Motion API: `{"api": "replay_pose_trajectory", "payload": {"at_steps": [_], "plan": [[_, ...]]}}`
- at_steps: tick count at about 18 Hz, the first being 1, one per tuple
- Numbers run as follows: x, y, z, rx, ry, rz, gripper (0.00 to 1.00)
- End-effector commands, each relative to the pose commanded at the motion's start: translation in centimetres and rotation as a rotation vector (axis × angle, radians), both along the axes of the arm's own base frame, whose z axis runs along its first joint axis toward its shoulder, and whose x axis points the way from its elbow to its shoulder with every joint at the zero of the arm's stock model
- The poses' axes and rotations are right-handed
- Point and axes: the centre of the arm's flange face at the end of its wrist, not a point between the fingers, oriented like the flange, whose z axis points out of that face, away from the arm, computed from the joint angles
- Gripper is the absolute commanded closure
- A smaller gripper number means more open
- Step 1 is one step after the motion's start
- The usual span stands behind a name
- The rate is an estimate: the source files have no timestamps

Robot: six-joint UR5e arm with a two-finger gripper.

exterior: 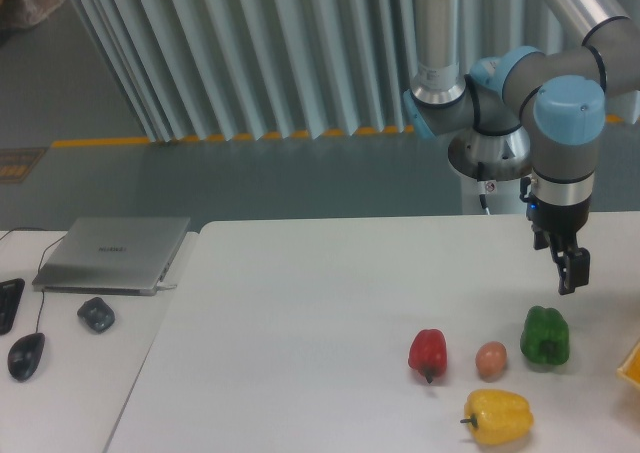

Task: Place the red peppers in a basket
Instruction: 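Move the open gripper over the red bell pepper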

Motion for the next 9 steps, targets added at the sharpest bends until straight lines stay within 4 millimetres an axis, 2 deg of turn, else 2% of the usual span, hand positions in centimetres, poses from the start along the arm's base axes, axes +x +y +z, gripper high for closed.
{"api": "replay_pose_trajectory", "payload": {"at_steps": [7,9], "plan": [[0.62,0.65,0.02,0.037,-0.027,0.089,0.00],[0.65,0.91,-0.50,0.058,-0.050,0.109,0.00]]}}
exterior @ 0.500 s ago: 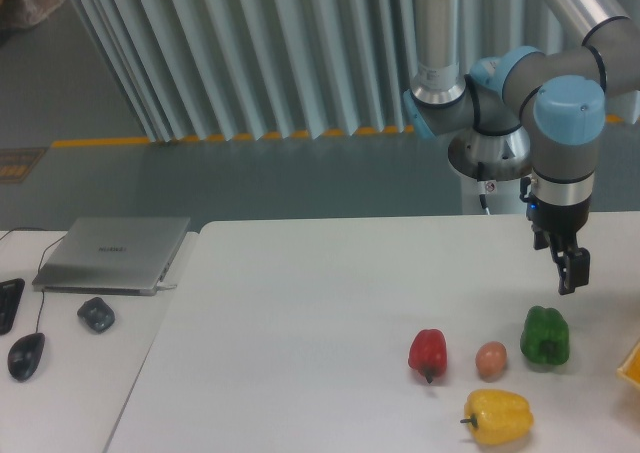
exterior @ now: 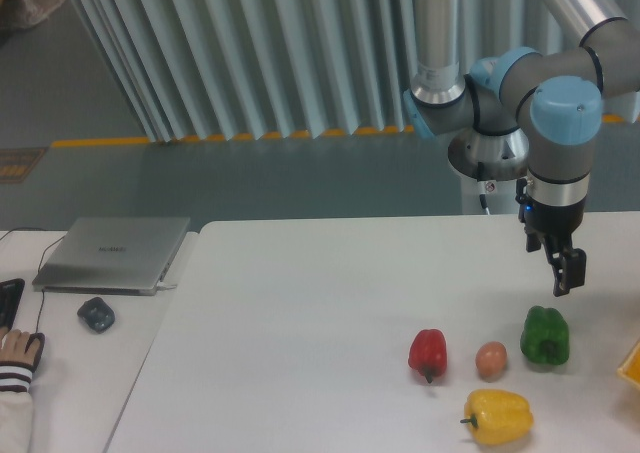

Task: Place the red peppers in a basket
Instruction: 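Move the open gripper over the red bell pepper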

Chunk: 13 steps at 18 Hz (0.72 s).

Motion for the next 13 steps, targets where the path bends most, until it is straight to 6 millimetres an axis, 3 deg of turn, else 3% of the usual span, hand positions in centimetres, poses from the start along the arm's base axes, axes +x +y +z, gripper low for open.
{"api": "replay_pose_trajectory", "payload": {"at_steps": [3,5,11,13], "plan": [[0.8,-0.2,-1.9,0.040,-0.007,0.006,0.00],[1.4,-0.1,-1.9,0.062,-0.006,0.008,0.00],[3.2,2.3,-1.7,0.060,-0.016,0.155,0.00],[4.7,4.1,-1.8,0.085,-0.021,0.213,0.00]]}}
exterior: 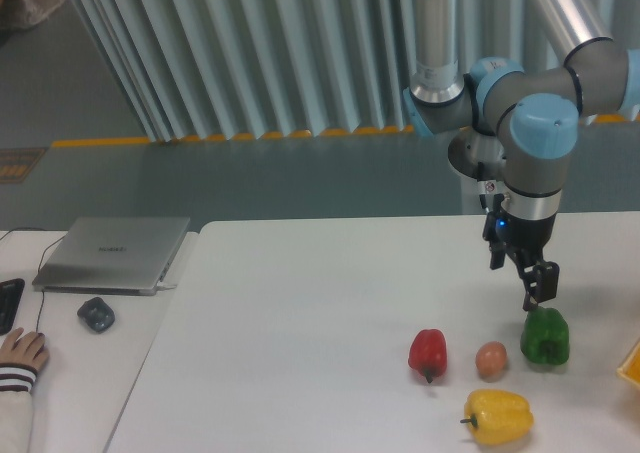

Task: Place the red peppers in a basket
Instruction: 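Move the open gripper over the red bell pepper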

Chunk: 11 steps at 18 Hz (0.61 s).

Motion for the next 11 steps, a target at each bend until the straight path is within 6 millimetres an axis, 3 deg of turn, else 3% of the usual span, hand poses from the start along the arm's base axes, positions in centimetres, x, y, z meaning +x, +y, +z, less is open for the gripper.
{"api": "replay_pose_trajectory", "payload": {"at_steps": [5,11], "plan": [[3.6,4.2,-0.4,0.020,-0.022,0.237,0.00],[6.3,4.6,-2.3,-0.039,-0.065,0.506,0.00]]}}
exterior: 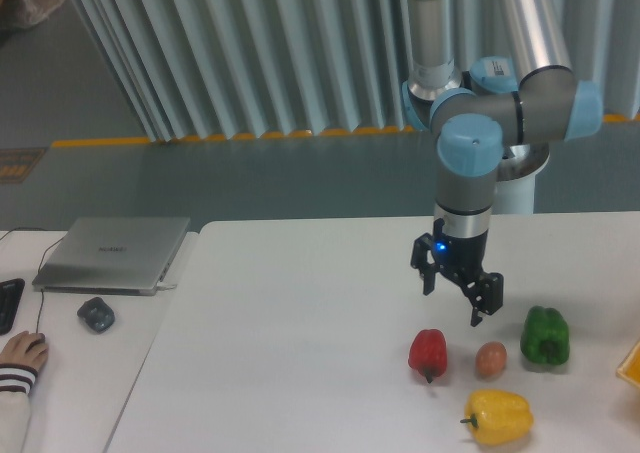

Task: Place the red peppers in a basket
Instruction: 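Move the open gripper over the red bell pepper, then lower the gripper onto the red bell pepper and close it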

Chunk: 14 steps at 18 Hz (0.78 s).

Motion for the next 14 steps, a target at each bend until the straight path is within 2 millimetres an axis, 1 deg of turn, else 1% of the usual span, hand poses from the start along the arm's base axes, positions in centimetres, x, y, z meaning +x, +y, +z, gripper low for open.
{"api": "replay_pose_trajectory", "payload": {"at_steps": [2,3,4,6,8,9,10,12,14], "plan": [[0.9,0.3,-0.2,-0.024,0.008,0.091,0.00],[1.1,0.7,-1.0,-0.044,0.002,0.177,0.00],[1.0,0.8,-1.4,-0.054,0.003,0.222,0.00],[2.1,1.8,-2.3,-0.073,0.012,0.237,0.00],[2.0,2.2,-3.0,-0.087,0.033,0.306,0.00],[2.2,2.4,-3.4,-0.097,0.044,0.312,0.00],[2.5,2.9,-3.3,-0.095,0.060,0.305,0.00],[2.3,3.5,-2.4,-0.072,0.066,0.299,0.00],[2.1,3.9,-2.9,-0.077,0.068,0.272,0.00]]}}
